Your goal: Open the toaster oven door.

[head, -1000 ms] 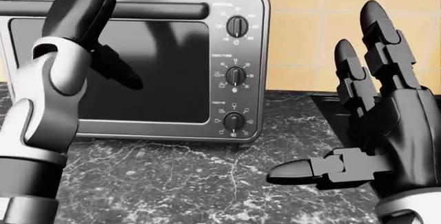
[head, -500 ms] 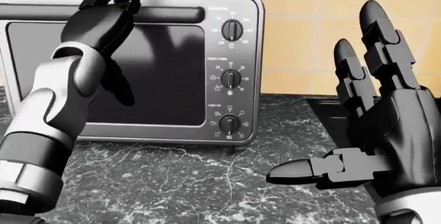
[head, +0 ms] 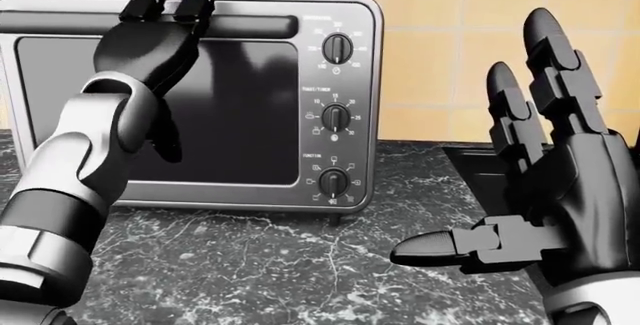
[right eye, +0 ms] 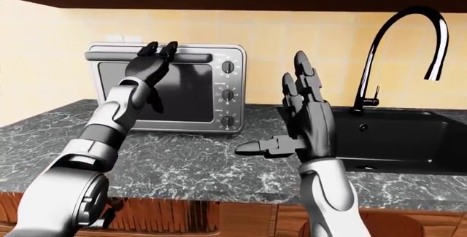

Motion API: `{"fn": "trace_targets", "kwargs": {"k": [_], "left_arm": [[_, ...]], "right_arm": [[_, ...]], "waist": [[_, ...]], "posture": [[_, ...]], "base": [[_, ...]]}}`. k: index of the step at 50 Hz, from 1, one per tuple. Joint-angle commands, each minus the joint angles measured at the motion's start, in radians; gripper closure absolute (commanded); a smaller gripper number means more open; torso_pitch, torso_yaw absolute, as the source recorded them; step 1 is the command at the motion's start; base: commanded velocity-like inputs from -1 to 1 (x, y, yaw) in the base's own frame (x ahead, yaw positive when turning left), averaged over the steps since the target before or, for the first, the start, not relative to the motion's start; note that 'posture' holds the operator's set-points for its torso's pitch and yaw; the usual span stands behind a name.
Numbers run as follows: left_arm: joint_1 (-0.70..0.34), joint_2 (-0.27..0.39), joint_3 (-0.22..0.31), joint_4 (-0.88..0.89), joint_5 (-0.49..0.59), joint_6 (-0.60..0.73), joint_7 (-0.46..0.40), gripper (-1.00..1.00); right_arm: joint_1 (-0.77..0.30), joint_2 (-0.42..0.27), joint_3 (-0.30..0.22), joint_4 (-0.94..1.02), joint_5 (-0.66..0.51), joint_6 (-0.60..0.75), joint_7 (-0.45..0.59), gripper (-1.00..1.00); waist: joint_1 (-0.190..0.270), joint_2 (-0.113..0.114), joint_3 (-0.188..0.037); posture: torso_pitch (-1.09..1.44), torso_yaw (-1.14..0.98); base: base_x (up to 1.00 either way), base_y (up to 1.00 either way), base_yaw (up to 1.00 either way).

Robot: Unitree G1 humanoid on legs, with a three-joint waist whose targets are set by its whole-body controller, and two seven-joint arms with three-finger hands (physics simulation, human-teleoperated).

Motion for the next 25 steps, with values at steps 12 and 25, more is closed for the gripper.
{"fn": "trace_targets", "kwargs": {"k": [12, 25], "left_arm": [[-0.032, 0.004, 0.002, -0.017, 0.003, -0.007, -0.018, -0.08], [-0.022, 0.015, 0.008, -0.028, 0.003, 0.002, -0.006, -0.01]], "right_arm": [[-0.023, -0.007, -0.016, -0.030, 0.013, -0.013, -0.006, -1.00], [-0.021, -0.016, -0.043, -0.035, 0.035, -0.010, -0.011, -1.00]], "waist": [[-0.003, 0.004, 0.001], [-0.011, 0.010, -0.006]], "posture": [[-0.68, 0.00], [-0.68, 0.00]], "base": [[0.00, 0.00, 0.00], [0.00, 0.00, 0.00]]}}
